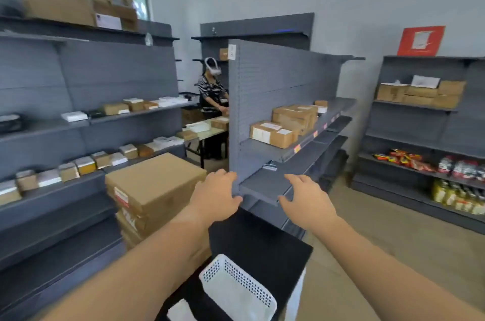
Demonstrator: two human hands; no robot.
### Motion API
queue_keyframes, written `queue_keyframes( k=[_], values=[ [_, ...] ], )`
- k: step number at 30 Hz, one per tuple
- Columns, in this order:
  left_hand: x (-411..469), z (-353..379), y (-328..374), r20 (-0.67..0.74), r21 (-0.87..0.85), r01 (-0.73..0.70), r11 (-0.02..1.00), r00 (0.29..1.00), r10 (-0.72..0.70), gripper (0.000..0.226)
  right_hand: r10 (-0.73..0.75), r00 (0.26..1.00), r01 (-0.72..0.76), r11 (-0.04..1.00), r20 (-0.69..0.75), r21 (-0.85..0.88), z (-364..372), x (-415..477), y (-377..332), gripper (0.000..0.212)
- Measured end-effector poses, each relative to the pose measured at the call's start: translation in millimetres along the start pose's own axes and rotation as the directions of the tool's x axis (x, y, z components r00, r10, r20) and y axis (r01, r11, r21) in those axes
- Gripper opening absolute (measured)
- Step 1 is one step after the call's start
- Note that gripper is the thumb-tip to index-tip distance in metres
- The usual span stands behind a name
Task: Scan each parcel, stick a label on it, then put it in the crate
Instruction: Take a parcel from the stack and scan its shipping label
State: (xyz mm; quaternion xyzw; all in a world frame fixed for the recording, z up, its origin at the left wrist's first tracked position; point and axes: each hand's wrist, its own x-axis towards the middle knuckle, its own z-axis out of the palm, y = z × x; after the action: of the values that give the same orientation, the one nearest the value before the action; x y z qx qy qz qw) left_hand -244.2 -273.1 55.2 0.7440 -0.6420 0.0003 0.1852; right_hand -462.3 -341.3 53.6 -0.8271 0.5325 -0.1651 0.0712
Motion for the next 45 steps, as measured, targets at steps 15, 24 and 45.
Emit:
queue_keyframes(
  k=[15,24,45],
  values=[
    [4,33,-174,-0.264,-0.24,0.738,0.63,0.575,-0.774,0.045,-0.399,0.871,0.21,0.83,0.285,0.517,164,225,-128,0.077],
    [20,60,-189,-0.156,-0.495,0.737,0.46,0.446,-0.882,0.039,-0.313,0.89,0.025,0.76,0.332,0.649,199,238,-140,0.049],
    [-396,190,-142,0.079,-0.839,0.544,0.001,0.124,-0.989,0.036,-0.31,0.513,-0.267,0.829,0.8,0.492,314,-130,-126,0.076]
  ],
)
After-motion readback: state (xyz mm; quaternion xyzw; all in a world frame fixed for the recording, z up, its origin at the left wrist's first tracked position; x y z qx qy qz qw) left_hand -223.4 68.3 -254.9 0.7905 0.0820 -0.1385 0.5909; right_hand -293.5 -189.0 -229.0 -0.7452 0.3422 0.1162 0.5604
